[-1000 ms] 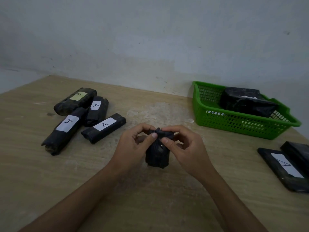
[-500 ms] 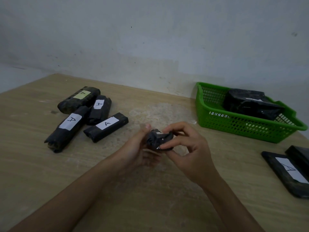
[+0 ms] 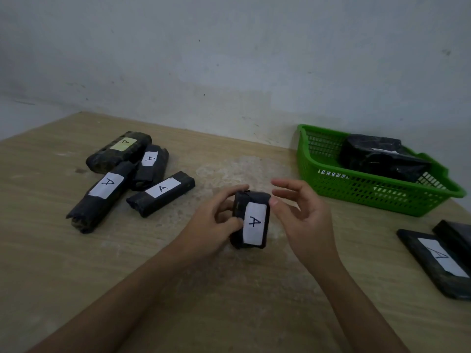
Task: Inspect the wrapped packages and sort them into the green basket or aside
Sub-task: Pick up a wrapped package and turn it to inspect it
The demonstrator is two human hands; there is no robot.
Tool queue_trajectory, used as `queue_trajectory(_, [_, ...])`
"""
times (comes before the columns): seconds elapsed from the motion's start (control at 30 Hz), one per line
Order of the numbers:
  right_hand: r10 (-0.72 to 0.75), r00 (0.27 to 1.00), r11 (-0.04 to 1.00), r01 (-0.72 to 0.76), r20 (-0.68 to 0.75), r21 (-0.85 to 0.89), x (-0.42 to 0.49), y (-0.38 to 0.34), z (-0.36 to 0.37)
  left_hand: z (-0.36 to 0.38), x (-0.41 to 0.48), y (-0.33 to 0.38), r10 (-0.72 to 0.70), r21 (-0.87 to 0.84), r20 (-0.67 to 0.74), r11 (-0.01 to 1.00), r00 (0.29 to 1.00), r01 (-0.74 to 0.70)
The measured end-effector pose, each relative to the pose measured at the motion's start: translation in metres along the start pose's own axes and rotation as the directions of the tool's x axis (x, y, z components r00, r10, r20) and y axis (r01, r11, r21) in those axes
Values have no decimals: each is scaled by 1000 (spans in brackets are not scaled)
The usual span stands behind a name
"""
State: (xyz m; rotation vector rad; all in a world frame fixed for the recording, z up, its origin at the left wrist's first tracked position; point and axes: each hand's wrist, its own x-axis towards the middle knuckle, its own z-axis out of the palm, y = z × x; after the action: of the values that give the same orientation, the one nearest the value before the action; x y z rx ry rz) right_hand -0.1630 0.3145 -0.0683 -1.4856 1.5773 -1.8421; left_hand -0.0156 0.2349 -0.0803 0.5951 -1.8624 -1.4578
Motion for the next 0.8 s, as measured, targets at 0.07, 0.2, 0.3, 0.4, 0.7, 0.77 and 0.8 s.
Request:
queue_trajectory(0.07, [69, 997, 996, -67, 35, -55, 1, 2, -3, 0, -1, 0, 79, 58, 11, 995, 997, -80])
queue_trajectory(0.2, [133, 982, 991, -130, 134, -34, 1, 4, -4, 0, -2, -3, 145, 160, 12, 976, 989, -145])
queue_trajectory(0.3, [100, 987, 995, -97, 129, -31, 1, 2, -5, 0, -3, -3, 158, 129, 11, 979, 987, -159])
queue_trajectory(0.4, [65, 994, 996, -60, 84, -63, 2, 3, -8, 1, -4, -2, 211, 164, 60, 962, 976, -218])
queue_trajectory(0.7, [90, 992, 996, -91, 93, 3, -3, 6, 4, 0, -1, -9, 384, 349, -112, 879, 917, -325])
queue_trajectory(0.77, [61, 996, 996, -57, 71, -69, -4, 7, 5, -2, 0, -11, 416, 401, -151, 855, 897, -329])
queue_trajectory(0.8, [56, 996, 995, -49, 69, -90, -5, 7, 5, -2, 0, -12, 444, 436, -162, 834, 881, -340])
